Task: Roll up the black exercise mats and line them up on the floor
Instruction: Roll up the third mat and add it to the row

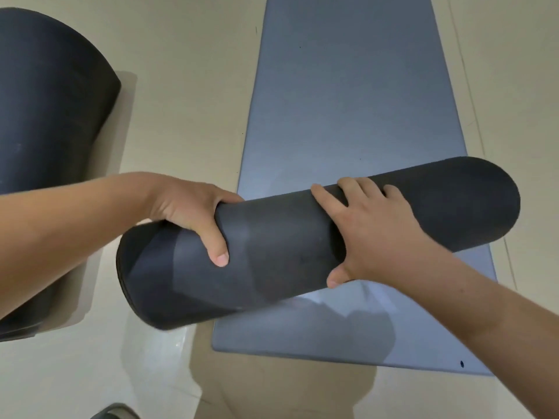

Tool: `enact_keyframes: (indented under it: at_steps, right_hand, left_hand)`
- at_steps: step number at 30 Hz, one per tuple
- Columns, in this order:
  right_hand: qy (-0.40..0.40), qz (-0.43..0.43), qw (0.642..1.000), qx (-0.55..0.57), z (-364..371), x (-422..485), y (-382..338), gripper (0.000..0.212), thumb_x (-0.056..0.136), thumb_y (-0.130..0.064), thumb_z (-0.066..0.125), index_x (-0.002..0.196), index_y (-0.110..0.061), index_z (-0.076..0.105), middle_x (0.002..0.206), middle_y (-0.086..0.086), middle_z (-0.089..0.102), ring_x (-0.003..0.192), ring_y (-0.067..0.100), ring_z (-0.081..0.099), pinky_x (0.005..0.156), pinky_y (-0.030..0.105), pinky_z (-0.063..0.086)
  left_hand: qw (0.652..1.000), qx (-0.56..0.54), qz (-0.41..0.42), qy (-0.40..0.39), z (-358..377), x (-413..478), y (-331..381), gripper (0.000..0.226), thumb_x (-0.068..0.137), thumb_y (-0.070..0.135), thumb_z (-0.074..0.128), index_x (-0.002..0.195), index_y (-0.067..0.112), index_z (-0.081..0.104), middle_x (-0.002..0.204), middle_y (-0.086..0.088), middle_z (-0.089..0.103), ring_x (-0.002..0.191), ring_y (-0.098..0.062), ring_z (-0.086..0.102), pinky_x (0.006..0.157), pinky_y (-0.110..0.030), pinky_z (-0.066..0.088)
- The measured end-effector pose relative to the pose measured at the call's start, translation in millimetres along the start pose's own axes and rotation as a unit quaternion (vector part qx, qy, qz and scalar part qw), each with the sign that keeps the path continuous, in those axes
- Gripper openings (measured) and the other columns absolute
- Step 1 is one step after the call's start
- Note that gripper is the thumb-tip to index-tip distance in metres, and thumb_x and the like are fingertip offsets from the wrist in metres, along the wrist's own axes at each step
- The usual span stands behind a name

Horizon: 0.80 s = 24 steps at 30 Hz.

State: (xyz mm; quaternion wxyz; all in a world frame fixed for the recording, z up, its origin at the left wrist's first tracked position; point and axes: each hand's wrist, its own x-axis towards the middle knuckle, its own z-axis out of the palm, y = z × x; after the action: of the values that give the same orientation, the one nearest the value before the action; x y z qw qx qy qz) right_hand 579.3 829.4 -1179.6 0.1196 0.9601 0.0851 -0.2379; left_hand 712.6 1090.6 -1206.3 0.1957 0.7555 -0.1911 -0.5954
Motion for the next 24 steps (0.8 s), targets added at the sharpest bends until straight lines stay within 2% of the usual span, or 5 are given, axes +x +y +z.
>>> enact_keyframes:
  at_steps: [5, 13, 18, 21, 24]
  right_hand:
    - [0.002, -0.024, 0.999, 0.023, -0.1, 26.5, 12.6, 0.148, 0.048, -0.095, 0.075, 0.164, -0.043, -0.001, 0.161, 0.001, 0.033, 0.151, 0.027, 0.034, 0.118, 0.051, 0.035]
    - [-0.049, -0.05, 0.992, 0.107, -14.6, 67.3, 31.1, 0.137, 0.056, -0.085, 0.083, 0.166, -0.048, 0.01, 0.175, 0.0, 0.018, 0.16, 0.027, 0.021, 0.125, 0.052, 0.023]
    - [0.238, -0.026, 0.963, 0.123, 25.3, 16.6, 8.2, 0.063, 0.081, -0.071, 0.072, 0.116, -0.018, 0.063, 0.112, 0.004, 0.054, 0.096, 0.028, 0.057, 0.076, 0.044, 0.052]
    - [0.034, 0.073, 0.942, 0.327, 36.4, -20.6, 2.8, 0.067, 0.088, -0.076, 0.06, 0.133, -0.027, 0.052, 0.127, -0.009, 0.049, 0.107, 0.015, 0.057, 0.088, 0.037, 0.054]
    - [-0.15, 0.255, 0.768, 0.568, 46.7, -23.9, -5.1, 0.093, 0.083, -0.08, 0.066, 0.151, -0.026, 0.035, 0.144, -0.012, 0.045, 0.125, 0.018, 0.055, 0.1, 0.039, 0.052]
  left_hand:
    - [0.998, 0.007, -0.021, 0.053, -4.3, 5.2, -15.2, 0.08, 0.062, 0.035, 0.105, 0.13, 0.054, 0.067, 0.128, 0.019, 0.074, 0.118, -0.012, 0.073, 0.104, -0.042, 0.057]
    - [0.939, 0.265, 0.025, 0.219, 49.4, -11.6, -15.1, 0.154, 0.04, 0.087, 0.08, 0.165, 0.046, 0.0, 0.153, 0.015, 0.036, 0.138, -0.016, 0.046, 0.109, -0.039, 0.046]
    - [0.923, 0.265, 0.017, 0.277, 41.0, -7.8, -38.0, 0.156, 0.035, 0.088, 0.079, 0.162, 0.052, -0.005, 0.154, 0.016, 0.037, 0.134, -0.017, 0.05, 0.098, -0.04, 0.053]
    - [0.926, 0.255, 0.019, 0.278, 34.8, -4.0, -40.8, 0.154, 0.034, 0.089, 0.079, 0.159, 0.055, -0.003, 0.149, 0.019, 0.04, 0.129, -0.017, 0.053, 0.095, -0.041, 0.053]
    - [0.934, 0.236, 0.026, 0.266, 37.5, 4.0, -36.1, 0.154, 0.032, 0.09, 0.079, 0.159, 0.056, -0.001, 0.147, 0.019, 0.041, 0.127, -0.019, 0.054, 0.095, -0.041, 0.053]
